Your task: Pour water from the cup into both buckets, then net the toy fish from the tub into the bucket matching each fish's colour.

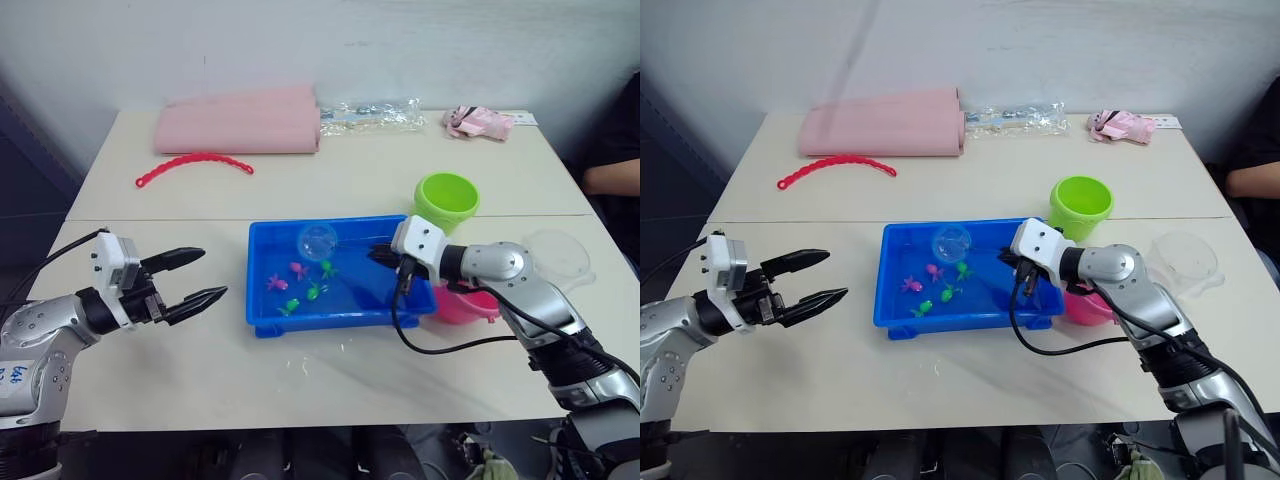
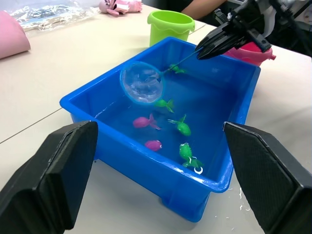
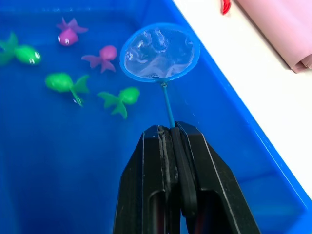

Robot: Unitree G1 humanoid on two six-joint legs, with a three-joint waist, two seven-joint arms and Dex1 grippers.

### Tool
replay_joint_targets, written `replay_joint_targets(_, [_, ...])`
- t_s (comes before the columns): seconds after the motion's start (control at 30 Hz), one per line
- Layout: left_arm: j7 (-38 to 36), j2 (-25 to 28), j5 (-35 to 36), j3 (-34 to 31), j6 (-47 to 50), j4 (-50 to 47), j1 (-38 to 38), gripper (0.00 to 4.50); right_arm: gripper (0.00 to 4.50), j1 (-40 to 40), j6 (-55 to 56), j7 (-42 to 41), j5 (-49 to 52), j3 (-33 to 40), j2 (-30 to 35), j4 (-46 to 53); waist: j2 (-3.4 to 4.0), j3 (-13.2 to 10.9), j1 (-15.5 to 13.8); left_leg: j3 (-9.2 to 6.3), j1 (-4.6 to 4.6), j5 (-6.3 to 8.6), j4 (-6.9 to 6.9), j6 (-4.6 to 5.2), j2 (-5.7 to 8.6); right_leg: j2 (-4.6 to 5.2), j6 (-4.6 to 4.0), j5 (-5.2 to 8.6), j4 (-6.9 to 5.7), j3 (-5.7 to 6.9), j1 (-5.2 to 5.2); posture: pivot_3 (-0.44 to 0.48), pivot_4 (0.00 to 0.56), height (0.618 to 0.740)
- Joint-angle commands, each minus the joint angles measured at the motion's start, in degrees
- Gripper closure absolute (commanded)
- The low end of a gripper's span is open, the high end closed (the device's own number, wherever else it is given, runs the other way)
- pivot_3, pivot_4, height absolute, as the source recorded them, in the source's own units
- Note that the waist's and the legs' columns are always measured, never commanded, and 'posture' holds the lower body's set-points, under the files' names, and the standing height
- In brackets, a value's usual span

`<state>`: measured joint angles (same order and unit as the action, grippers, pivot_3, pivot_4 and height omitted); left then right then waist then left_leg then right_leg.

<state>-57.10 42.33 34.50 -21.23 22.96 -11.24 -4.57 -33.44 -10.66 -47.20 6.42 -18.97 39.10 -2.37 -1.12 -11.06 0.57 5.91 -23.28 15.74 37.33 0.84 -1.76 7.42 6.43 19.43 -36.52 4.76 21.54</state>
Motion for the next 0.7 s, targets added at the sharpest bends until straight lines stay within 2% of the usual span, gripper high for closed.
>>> replay_joint_targets(0.03, [-0.2, 1.4, 0.4, 0.0, -0.2, -1.7, -1.0, 0.05, 4.5, -0.9, 2.1, 0.1, -2.9, 0.5, -1.4, -0.5, 0.0, 0.0, 0.1, 0.0, 0.0, 0.0, 0.01, 0.0, 0.0, 0.01, 0.0, 0.0, 0.0, 0.0, 0.01, 0.0, 0.15, 0.74])
replay_joint_targets(0.17, [-0.8, 2.1, 0.3, 0.5, -0.2, -1.3, -1.4, 0.05, 4.5, -1.3, 3.4, -0.4, -6.9, -1.0, -2.8, -1.5, 0.0, 0.0, 0.4, 0.0, 0.0, 0.0, 0.0, -0.01, 0.0, 0.01, 0.0, 0.0, -0.02, -0.01, 0.02, 0.0, 0.15, 0.74])
replay_joint_targets(0.37, [-0.9, 2.4, 0.4, 0.9, -0.2, -1.1, -1.8, 0.05, 4.5, -0.3, 0.4, -1.9, -6.2, 0.1, -6.0, -0.1, 0.0, 0.0, 1.1, -0.01, 0.0, -0.02, -0.05, -0.04, -0.02, 0.01, 0.0, 0.0, -0.02, -0.01, 0.02, 0.0, 0.15, 0.74])
replay_joint_targets(0.53, [-1.2, 2.4, 0.2, 1.2, -0.4, -0.5, -2.3, 0.05, 4.5, 0.7, -4.5, -1.8, -2.2, 3.4, -8.6, 1.8, 0.0, 0.0, 1.1, 0.0, 0.0, -0.03, -0.09, -0.05, -0.02, 0.01, 0.0, 0.0, -0.02, -0.02, 0.04, 0.0, 0.15, 0.74])
replay_joint_targets(0.7, [-1.5, 2.3, 0.1, 1.6, -0.7, 0.4, -3.0, 0.05, 4.5, 1.8, -17.3, -0.8, 7.0, 10.2, -11.7, 6.6, 0.0, 0.0, 1.1, -0.01, 0.0, -0.03, -0.09, -0.05, -0.01, 0.02, 0.0, 0.0, -0.03, -0.03, 0.03, 0.0, 0.15, 0.74])
